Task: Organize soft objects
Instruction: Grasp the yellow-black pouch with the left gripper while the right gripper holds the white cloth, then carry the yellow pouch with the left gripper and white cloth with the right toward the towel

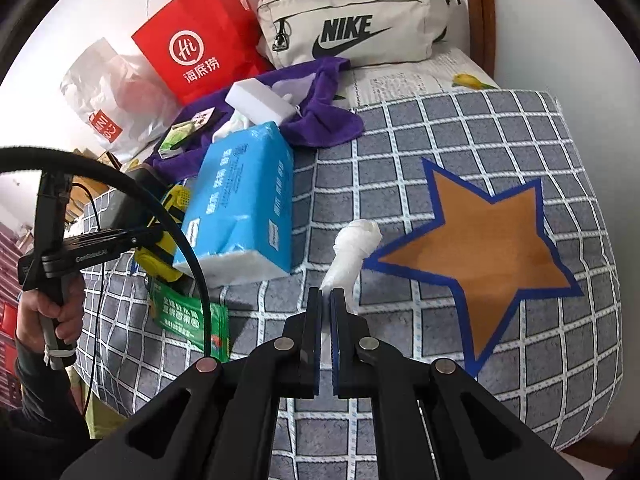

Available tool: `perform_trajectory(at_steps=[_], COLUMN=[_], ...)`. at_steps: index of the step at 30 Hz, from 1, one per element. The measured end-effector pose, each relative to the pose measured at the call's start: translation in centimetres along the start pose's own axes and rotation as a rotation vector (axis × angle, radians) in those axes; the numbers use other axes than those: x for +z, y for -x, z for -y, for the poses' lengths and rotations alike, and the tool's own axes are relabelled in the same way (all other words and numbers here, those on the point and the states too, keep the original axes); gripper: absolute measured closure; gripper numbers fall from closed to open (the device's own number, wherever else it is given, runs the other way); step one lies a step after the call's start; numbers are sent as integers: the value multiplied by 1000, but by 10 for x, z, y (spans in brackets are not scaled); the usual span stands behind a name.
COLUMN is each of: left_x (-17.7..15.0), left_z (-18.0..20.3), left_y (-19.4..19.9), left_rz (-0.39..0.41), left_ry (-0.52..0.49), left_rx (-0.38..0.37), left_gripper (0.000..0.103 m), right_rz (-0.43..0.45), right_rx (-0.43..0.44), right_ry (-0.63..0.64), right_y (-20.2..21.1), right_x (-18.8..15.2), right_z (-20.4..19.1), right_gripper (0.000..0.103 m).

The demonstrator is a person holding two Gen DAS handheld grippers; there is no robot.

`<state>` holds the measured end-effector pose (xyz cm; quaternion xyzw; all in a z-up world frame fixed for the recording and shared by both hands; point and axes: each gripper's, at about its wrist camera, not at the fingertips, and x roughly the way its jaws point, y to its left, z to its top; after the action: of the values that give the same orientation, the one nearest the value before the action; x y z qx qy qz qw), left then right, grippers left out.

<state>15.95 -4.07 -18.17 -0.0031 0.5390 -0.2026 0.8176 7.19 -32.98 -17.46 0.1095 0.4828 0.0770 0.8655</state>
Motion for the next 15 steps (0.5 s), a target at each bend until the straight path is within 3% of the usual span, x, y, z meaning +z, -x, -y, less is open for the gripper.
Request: perform_trajectory(at_steps=[4,15], left_x=[4,18], left_z=[-5,-18], left_y=[13,43], left_rz=[32,102], left_ry=[11,19], left_rx=[-35,-46], left_gripper=[89,89], right_rz=[11,36], right_rx=[12,43], right_ry=[23,84], right_y=[-1,-5], right_x=[9,40], right_z=[-8,-31], right_gripper=[98,98])
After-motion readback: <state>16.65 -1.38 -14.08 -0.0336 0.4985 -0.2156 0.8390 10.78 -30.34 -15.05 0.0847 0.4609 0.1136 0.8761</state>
